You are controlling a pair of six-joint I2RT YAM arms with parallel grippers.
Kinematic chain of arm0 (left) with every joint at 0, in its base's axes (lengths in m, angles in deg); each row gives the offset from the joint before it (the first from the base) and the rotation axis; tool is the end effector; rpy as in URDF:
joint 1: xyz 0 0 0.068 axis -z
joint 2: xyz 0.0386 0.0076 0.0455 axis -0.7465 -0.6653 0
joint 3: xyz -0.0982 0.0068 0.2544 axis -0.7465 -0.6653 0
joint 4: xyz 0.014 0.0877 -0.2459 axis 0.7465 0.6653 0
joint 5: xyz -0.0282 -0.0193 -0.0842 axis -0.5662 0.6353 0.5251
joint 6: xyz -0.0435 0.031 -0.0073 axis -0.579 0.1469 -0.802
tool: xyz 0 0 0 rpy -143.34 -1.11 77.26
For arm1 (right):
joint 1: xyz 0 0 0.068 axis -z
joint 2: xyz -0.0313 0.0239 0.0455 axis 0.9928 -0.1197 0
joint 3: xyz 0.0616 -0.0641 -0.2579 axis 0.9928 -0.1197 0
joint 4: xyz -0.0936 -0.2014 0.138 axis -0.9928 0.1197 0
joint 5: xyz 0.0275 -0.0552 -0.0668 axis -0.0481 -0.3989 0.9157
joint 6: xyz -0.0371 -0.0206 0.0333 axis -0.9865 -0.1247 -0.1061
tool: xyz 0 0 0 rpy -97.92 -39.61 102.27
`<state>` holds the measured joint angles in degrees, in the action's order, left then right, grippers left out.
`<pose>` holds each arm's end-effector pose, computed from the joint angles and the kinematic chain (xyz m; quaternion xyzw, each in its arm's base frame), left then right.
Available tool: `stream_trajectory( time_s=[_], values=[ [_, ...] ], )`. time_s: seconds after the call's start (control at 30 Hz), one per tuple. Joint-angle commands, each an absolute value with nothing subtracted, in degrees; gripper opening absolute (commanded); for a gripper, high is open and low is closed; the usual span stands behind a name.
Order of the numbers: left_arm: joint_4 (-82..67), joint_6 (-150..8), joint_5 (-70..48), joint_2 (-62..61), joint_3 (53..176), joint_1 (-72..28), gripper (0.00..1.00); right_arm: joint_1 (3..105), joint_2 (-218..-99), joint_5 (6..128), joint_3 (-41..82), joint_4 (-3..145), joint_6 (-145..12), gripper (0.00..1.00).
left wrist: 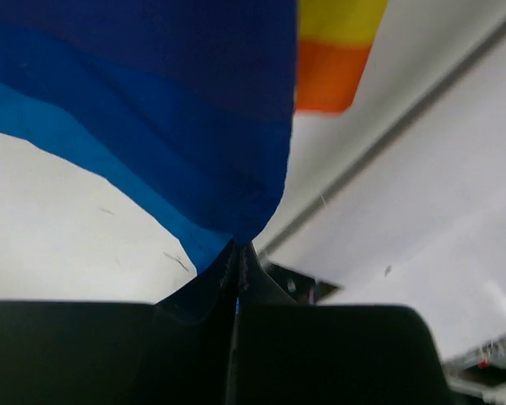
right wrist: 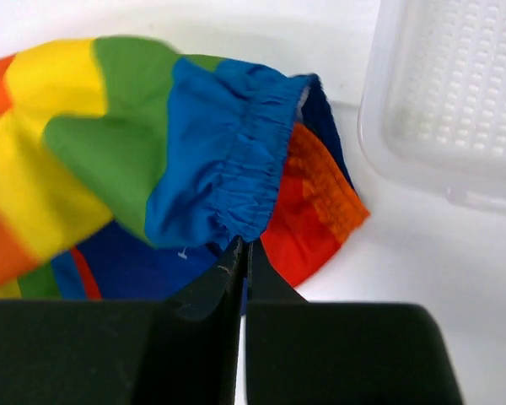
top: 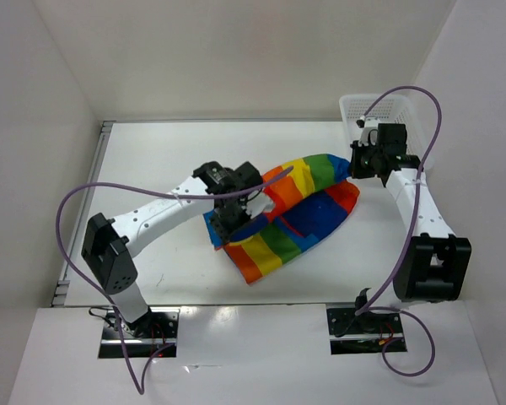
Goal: Fold and stack the shorts
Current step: Fold the shorts
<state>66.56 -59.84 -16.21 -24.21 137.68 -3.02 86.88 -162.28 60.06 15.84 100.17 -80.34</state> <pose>0.2356 -0.2407 0.3152 0.3836 0.9135 -0.0777 0.1111 0.3266 -0.0124 0.3041 -0.0788 0.9073 0.0781 0.4055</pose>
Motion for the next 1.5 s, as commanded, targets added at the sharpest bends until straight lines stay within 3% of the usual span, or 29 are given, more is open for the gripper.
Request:
stream_trajectory(
  time_s=[0.0,0.17,0.43,0.57,0.6,0.73,0.8,0.83,0.87,0.93,0.97,1.07,1.13,1.47],
  values=[
    [69.1,-59.7,-15.6,-19.3,129.9,-1.5,0.01,87.1,-156.9,61.0,14.8,104.2,-84.6,0.00],
    [66.9,-59.7,-11.8,-20.0,126.6,-0.3,0.01,88.9,-155.6,62.0,13.0,108.7,-88.0,0.00],
    [63.5,-59.7,-5.7,-25.6,139.5,1.8,0.06,89.5,-156.1,70.8,10.3,109.8,-90.2,0.00],
    [63.5,-59.7,-4.3,-29.4,140.9,3.3,0.19,89.5,-156.1,73.7,8.4,109.8,-90.9,0.00],
    [64.0,-59.7,-3.8,-30.2,140.0,3.8,0.27,90.0,-155.5,74.3,8.4,109.8,-91.4,0.00],
    [64.0,-59.7,-2.2,-32.7,139.1,3.8,0.36,90.0,-154.8,76.5,6.3,110.3,-92.7,0.00],
    [64.0,-59.7,-1.6,-32.7,138.6,3.8,0.48,90.0,-154.8,78.0,5.0,110.3,-93.3,0.00],
    [63.5,-59.7,-0.9,-32.7,138.6,4.3,0.52,90.0,-154.8,78.6,4.3,110.3,-93.3,0.04],
    [63.0,-59.7,-0.9,-32.7,137.0,4.4,0.57,90.0,-154.8,79.3,3.3,108.4,-93.8,0.28],
    [59.4,-59.7,-1.6,-32.7,135.0,4.4,0.71,90.0,-155.3,78.5,2.5,107.9,-94.6,0.48],
    [57.4,-59.7,-4.3,-32.7,133.7,4.4,0.73,90.0,-155.3,77.9,2.0,107.9,-94.6,0.68],
    [48.5,-59.7,-6.9,-32.2,130.7,4.4,0.92,90.0,-155.3,75.9,2.0,107.9,-95.2,0.79],
    [45.6,-59.7,-6.9,-32.2,130.7,5.1,1.00,90.0,-155.3,75.9,2.0,107.1,-94.6,0.82],
    [30.0,-59.7,-14.7,-38.0,118.1,10.3,1.00,89.4,-153.6,74.0,-0.4,103.6,-92.8,0.80]
  ],
)
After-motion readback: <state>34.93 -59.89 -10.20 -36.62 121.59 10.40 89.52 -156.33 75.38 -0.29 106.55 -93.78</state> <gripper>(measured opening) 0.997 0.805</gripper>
